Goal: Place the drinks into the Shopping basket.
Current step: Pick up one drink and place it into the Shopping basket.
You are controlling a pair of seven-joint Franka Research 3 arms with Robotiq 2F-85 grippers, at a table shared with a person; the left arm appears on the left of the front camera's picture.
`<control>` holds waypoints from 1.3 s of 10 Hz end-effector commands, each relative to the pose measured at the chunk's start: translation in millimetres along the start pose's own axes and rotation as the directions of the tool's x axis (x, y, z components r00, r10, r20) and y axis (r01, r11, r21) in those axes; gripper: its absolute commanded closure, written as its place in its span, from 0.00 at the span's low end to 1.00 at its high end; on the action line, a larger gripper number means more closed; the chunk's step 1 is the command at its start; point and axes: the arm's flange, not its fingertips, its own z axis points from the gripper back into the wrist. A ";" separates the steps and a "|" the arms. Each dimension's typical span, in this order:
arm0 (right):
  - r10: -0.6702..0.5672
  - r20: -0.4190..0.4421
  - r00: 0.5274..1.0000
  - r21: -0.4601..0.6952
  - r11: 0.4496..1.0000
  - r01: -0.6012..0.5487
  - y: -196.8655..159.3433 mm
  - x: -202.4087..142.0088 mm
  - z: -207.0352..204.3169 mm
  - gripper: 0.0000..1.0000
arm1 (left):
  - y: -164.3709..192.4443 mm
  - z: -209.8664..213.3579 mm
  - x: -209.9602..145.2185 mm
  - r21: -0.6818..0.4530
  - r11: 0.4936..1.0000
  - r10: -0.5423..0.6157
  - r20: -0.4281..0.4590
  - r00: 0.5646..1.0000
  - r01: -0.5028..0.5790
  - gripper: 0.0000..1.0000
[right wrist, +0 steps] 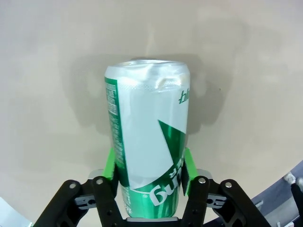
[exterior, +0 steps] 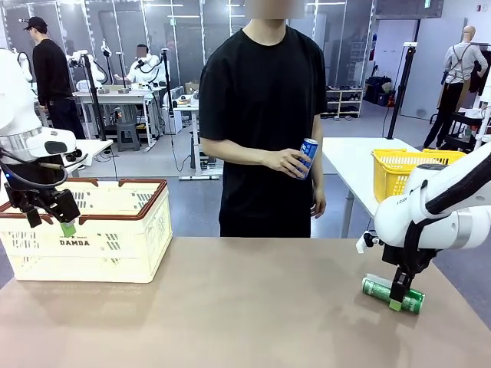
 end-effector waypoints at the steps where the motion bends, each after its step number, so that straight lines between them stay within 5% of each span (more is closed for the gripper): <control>1: -0.022 -0.011 1.000 -0.021 1.000 0.022 0.1 -0.1 -2.5 0.58 | 0.4 1.4 4.2 0.005 1.000 0.016 0.006 1.000 -0.016 0.00; 2: -0.017 -0.006 1.000 -0.016 1.000 0.017 1.2 0.2 -2.8 0.76 | 0.4 1.4 4.2 0.005 1.000 0.016 0.006 1.000 -0.016 0.00; 3: -0.029 -0.002 1.000 -0.007 1.000 0.029 3.0 2.0 -2.8 0.77 | 0.4 1.4 4.2 0.005 1.000 0.016 0.006 1.000 -0.016 0.00; 4: -0.046 0.016 0.999 0.009 0.999 0.046 6.8 6.7 1.0 0.95 | 0.4 1.4 4.2 0.005 1.000 0.016 0.006 1.000 -0.016 0.00; 6: -0.088 -0.014 0.996 -0.009 0.996 0.088 27.5 25.3 24.4 0.95 | 0.4 1.4 4.2 0.005 1.000 0.016 0.006 1.000 -0.016 0.00; 10: 0.047 0.018 0.999 -0.062 0.997 -0.046 85.2 118.5 66.6 0.95 | 0.4 1.4 4.2 0.005 1.000 0.016 0.006 1.000 -0.016 0.00; 13: 0.099 0.023 0.995 0.000 0.995 -0.099 116.6 192.2 60.7 0.95 | 0.4 1.4 4.2 0.005 1.000 0.016 0.006 1.000 -0.016 0.00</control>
